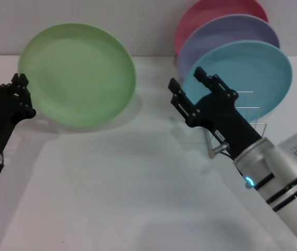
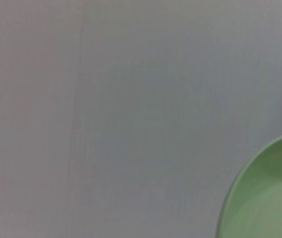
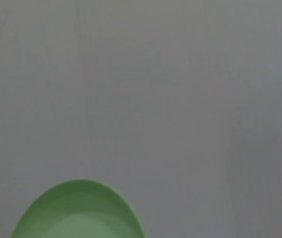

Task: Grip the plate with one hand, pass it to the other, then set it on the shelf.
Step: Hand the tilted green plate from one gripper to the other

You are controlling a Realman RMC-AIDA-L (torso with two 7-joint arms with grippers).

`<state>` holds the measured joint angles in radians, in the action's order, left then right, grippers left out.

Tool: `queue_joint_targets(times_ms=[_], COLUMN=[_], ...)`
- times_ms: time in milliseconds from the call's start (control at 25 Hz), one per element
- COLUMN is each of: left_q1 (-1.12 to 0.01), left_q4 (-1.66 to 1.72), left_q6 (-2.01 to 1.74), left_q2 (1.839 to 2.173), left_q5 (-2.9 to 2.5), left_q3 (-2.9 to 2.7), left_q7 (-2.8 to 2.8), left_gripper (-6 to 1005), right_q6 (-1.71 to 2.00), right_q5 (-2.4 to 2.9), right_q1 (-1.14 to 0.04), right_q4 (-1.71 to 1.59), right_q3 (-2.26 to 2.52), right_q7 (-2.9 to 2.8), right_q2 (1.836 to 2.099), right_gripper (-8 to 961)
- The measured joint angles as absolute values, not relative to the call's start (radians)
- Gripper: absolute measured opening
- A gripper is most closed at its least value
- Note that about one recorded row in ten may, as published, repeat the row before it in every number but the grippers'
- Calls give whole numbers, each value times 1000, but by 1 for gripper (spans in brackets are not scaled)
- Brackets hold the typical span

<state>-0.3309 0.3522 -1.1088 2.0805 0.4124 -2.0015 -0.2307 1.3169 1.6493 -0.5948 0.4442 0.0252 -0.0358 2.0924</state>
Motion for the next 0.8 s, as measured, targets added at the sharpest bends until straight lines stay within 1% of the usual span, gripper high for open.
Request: queue_joint_targets(times_ms=[160, 440, 800], left_q1=[-337, -339, -309], left_q4=[363, 382, 489], left_q6=[-1099, -1097, -1104], left_q2=[2081, 2080, 2080], left_q5=[480, 591, 822], left_q3=[-2056, -2157, -2324], left_q7=[-211, -150, 47], left_gripper=[30, 30, 30], right_q6=[1243, 1177, 1137], right_q5=[1749, 1773, 1775], right_q1=[-607, -631, -634], right_q4=[433, 438, 460], right_q3=[-57, -67, -80], right_q7=[-40, -44, -41], right_q2=[2091, 2089, 2092], right_gripper=[605, 597, 587])
